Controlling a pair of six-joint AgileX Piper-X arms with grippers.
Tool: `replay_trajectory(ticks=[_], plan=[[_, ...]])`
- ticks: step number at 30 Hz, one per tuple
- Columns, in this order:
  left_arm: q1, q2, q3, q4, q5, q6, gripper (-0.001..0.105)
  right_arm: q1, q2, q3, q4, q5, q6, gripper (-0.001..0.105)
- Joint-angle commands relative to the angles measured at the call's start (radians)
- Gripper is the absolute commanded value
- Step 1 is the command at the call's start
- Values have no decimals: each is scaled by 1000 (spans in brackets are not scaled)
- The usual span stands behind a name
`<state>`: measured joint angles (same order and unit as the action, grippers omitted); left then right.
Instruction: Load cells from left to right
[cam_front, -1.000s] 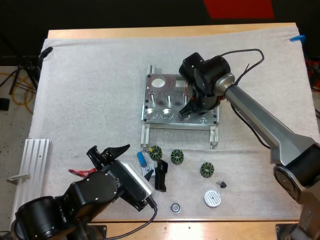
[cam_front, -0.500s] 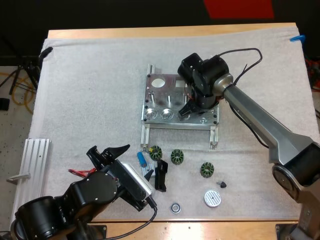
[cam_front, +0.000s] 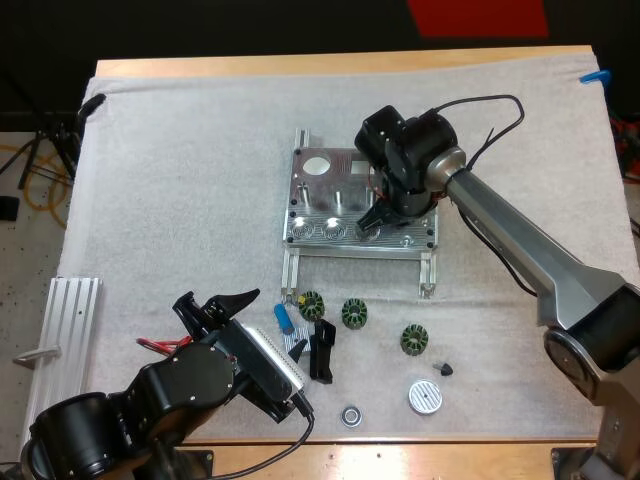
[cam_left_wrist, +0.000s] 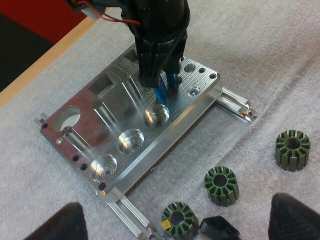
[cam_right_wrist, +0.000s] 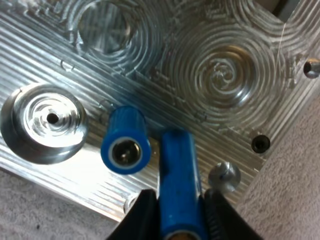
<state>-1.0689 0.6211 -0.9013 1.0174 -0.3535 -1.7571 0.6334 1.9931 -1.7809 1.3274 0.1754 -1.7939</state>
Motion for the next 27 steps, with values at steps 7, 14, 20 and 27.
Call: replay_trajectory(ticks=[7, 14, 20, 27], plan=[[-1, -2, -4, 2, -25, -16, 72, -2, 0, -9, 41, 8, -18, 0], [-1, -2, -4, 2, -25, -16, 72, -2, 0, -9, 21, 6, -20, 0], [-1, -2, -4, 2, -25, -16, 72, -2, 0, -9, -11, 6, -20, 0], [-1, -2, -4, 2, -25, -16, 72, -2, 0, -9, 17, 6, -20, 0]])
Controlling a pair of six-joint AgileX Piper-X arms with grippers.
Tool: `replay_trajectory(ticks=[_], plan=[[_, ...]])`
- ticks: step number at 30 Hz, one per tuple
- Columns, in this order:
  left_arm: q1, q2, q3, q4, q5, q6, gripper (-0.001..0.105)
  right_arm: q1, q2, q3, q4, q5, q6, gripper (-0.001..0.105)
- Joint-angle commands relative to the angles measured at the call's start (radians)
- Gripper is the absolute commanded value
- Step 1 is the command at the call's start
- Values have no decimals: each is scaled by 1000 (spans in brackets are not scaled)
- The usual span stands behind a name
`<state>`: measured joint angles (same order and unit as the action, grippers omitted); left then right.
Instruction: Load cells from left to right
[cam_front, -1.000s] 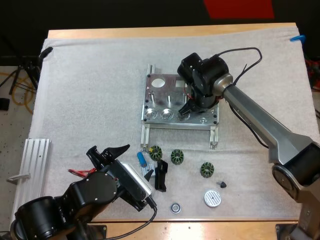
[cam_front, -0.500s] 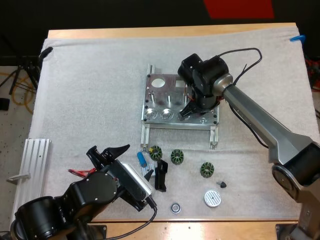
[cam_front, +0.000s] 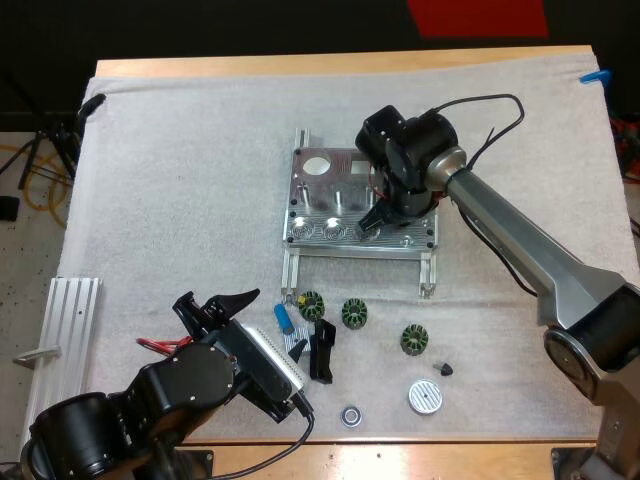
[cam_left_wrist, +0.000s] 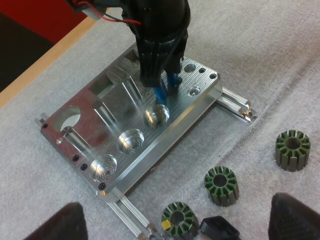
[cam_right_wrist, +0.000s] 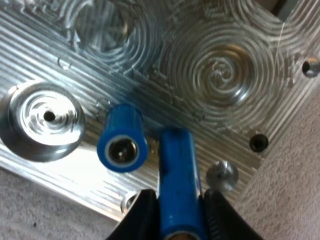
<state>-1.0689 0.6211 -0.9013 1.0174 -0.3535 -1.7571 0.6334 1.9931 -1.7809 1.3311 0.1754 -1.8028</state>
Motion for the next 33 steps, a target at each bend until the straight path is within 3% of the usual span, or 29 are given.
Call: replay_trajectory(ticks=[1, 19, 28, 33], plan=[[-1, -2, -4, 2, -25, -16, 72, -2, 0, -9, 17, 6, -11, 0], [-1, -2, -4, 2, -25, -16, 72, -2, 48, -9, 19, 1, -11, 0], [-1, -2, -4, 2, -25, -16, 72, -2, 49, -9, -47, 9, -11, 0], [-1, -2, -4, 2, -25, -16, 72, -2, 49, -9, -43, 77, -9, 0]])
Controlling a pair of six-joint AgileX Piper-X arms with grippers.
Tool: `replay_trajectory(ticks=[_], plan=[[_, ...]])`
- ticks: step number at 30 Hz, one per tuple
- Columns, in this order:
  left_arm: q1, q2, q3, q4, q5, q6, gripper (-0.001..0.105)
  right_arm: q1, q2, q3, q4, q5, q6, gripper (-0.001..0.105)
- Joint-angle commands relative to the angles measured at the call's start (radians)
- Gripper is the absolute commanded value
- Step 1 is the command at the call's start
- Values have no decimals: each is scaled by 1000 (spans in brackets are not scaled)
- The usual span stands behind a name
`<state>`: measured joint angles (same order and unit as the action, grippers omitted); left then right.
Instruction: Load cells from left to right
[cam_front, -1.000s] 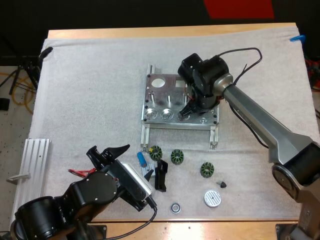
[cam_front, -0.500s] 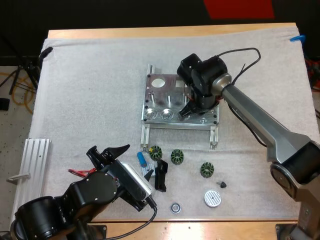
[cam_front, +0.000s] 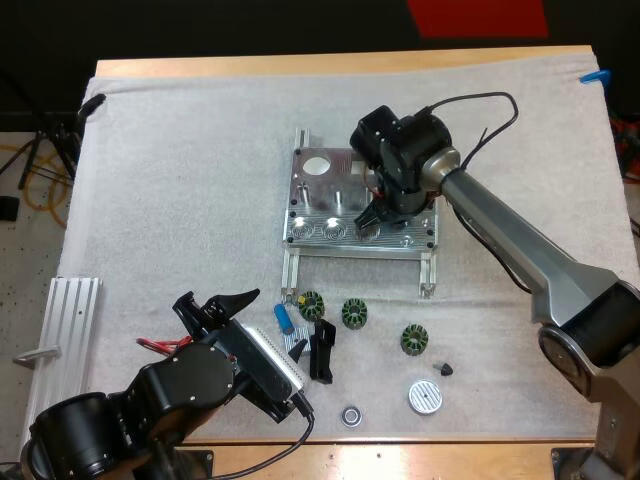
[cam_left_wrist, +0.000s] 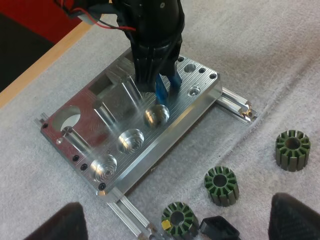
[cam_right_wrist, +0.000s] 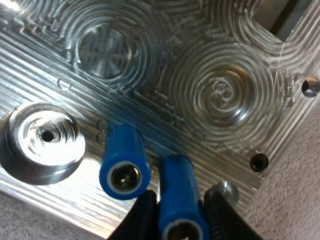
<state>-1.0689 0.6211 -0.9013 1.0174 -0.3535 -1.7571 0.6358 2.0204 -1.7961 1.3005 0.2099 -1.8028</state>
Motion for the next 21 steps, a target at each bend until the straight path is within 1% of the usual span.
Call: replay_trajectory(ticks=[1, 7, 15, 20, 21], plan=[[-1, -2, -4, 2, -25, -16, 72, -4, 22, 7, -7, 42, -9, 0], [-1, -2, -4, 2, -25, -16, 72, -4, 22, 7, 31, 52, -9, 0], [-1, -2, -4, 2, -25, -16, 72, -4, 22, 7, 55, 136, 2, 0], [-1, -2, -4, 2, -25, -16, 72, -4, 22, 7, 58, 141, 7, 0], [-1, -2, -4, 2, -25, -16, 72, -4, 22, 7, 64, 158, 7, 0]])
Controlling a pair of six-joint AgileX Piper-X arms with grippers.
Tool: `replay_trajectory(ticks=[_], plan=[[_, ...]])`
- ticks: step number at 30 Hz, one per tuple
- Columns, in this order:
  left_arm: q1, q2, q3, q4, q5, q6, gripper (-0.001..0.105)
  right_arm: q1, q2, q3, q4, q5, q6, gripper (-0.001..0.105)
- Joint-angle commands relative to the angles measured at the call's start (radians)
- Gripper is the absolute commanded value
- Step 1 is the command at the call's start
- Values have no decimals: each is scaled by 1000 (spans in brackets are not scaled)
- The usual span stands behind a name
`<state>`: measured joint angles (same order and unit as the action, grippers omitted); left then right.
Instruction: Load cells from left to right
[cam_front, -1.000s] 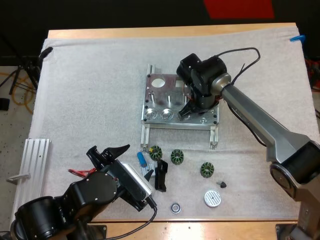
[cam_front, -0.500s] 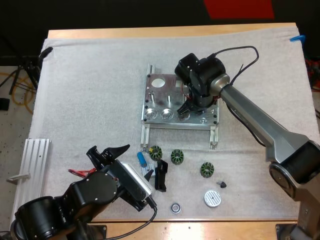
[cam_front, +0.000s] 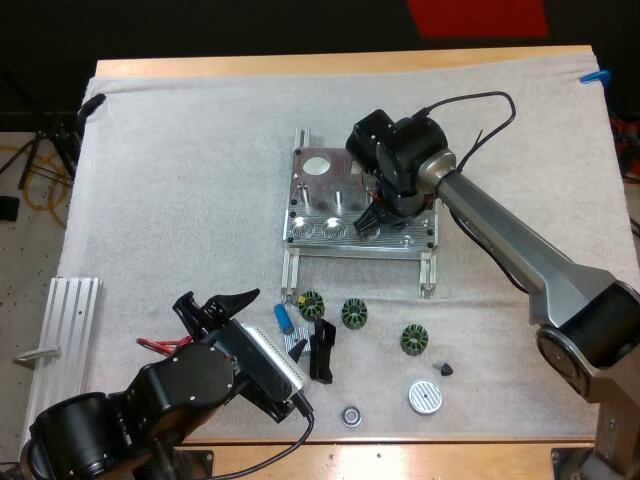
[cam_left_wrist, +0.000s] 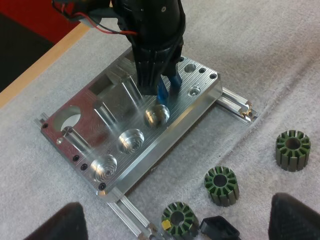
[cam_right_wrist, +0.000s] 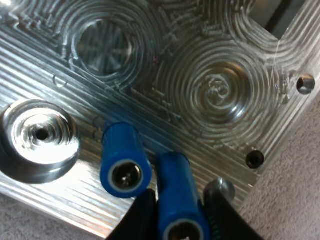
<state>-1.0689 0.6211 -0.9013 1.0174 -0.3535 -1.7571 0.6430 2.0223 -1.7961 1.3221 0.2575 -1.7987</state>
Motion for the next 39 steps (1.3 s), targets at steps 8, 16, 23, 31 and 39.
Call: replay_trajectory(ticks=[8, 16, 23, 31, 39], plan=[[-1, -2, -4, 2, -25, -16, 72, -12, 20, 7, 62, 145, 2, 0], [-1, -2, -4, 2, -25, -16, 72, -12, 20, 7, 74, 189, 5, 0], [-1, -2, -4, 2, -25, -16, 72, -12, 20, 7, 78, 189, 8, 0], [-1, -2, -4, 2, -25, -16, 72, -12, 20, 7, 65, 189, 54, 7], [-1, -2, -4, 2, -25, -16, 72, -12, 20, 7, 49, 189, 54, 74]])
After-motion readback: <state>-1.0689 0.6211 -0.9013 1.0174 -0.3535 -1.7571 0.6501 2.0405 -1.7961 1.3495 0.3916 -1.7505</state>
